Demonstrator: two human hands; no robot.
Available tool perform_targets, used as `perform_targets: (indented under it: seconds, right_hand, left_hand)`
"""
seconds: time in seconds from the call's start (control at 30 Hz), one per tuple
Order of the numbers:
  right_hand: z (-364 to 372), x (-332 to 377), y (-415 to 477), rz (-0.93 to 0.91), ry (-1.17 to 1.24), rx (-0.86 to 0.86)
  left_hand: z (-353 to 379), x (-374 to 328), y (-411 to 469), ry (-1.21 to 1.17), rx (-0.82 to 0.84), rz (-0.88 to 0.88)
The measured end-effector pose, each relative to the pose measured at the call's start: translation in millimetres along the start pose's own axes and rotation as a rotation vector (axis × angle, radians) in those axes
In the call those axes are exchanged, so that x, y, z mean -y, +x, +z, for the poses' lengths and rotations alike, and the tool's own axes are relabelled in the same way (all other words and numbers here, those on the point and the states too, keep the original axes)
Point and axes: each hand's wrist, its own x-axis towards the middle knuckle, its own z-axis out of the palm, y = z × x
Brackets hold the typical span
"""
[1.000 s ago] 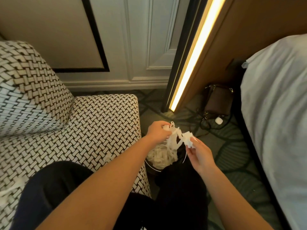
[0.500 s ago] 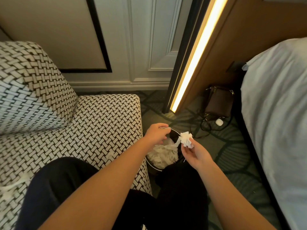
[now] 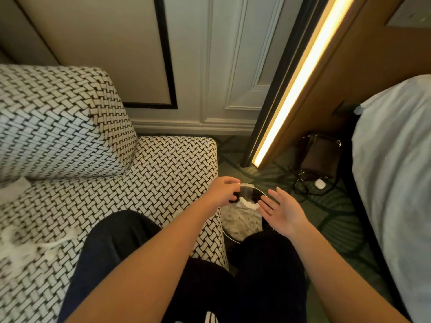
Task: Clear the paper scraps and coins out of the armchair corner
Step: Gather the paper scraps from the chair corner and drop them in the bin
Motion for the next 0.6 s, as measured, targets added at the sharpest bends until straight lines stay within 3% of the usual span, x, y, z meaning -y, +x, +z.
perform_targets:
  seconds: [0.3,0.6]
  right_hand:
    - [60,-22,-35,-0.107,-0.1,0.103]
    - [155,-70,-91,-0.156,-0.233,0.283]
  left_hand:
    - [-56,0,-59,-0.105,-0.07,0.127]
    - [-149,28,-146,-0.387,-0.289,0.293]
